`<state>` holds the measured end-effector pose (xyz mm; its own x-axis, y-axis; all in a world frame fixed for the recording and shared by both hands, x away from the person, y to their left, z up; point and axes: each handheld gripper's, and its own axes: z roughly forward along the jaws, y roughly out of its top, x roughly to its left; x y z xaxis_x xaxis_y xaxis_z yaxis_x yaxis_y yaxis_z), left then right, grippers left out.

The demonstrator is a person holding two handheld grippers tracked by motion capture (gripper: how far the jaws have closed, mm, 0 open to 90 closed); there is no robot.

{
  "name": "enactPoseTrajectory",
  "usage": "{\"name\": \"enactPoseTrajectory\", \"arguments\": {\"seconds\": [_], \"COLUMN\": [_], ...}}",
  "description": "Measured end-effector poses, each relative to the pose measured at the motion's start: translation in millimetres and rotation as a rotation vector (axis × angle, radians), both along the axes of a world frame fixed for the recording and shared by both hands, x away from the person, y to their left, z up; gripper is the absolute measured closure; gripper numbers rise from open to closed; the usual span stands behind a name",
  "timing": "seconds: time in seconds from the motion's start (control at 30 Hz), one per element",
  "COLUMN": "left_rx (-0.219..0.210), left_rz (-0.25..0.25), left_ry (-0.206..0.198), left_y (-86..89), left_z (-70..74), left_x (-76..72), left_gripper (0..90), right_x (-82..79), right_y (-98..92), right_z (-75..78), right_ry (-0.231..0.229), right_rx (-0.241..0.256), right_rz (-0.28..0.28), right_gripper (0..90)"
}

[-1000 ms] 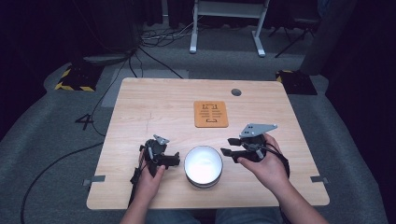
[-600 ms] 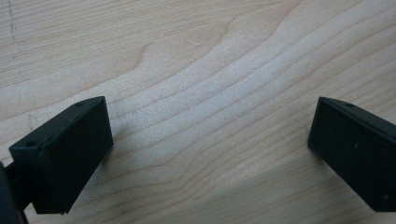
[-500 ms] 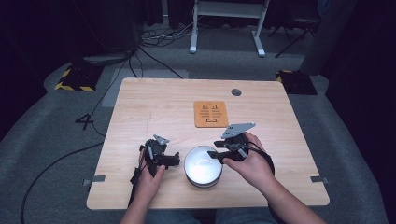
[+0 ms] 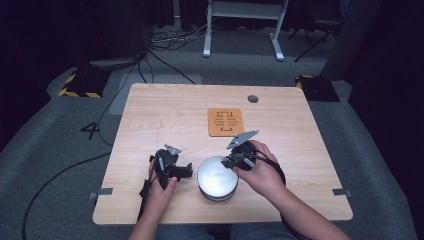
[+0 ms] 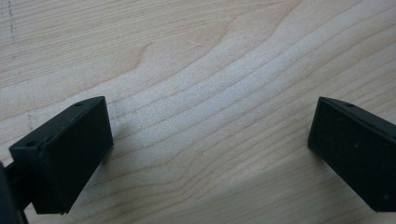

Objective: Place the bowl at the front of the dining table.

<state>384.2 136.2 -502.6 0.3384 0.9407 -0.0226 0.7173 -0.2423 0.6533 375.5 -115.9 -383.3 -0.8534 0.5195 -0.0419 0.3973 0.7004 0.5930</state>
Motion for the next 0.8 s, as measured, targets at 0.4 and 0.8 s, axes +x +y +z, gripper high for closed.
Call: {"name": "enactPoseTrajectory", "arguments": {"seconds": [0.4, 0.8], "left_rx": [0.0, 0.0], "left_rz": [0.0, 0.0], "left_ry": [0.0, 0.0], "left_y": [0.0, 0.0], "left_z": [0.0, 0.0], "left_x": [0.0, 0.0], "left_gripper": [0.0, 0.0], "right_x": [2.6, 4.8], "right_y": [1.8, 0.9], "right_z": [6.7, 26.5], "right_ry": [-0.004, -0.005], "right_rx": [0.004, 0.037], "right_rz": [-0.008, -0.011], "right_gripper": [82.7, 82.9]}}
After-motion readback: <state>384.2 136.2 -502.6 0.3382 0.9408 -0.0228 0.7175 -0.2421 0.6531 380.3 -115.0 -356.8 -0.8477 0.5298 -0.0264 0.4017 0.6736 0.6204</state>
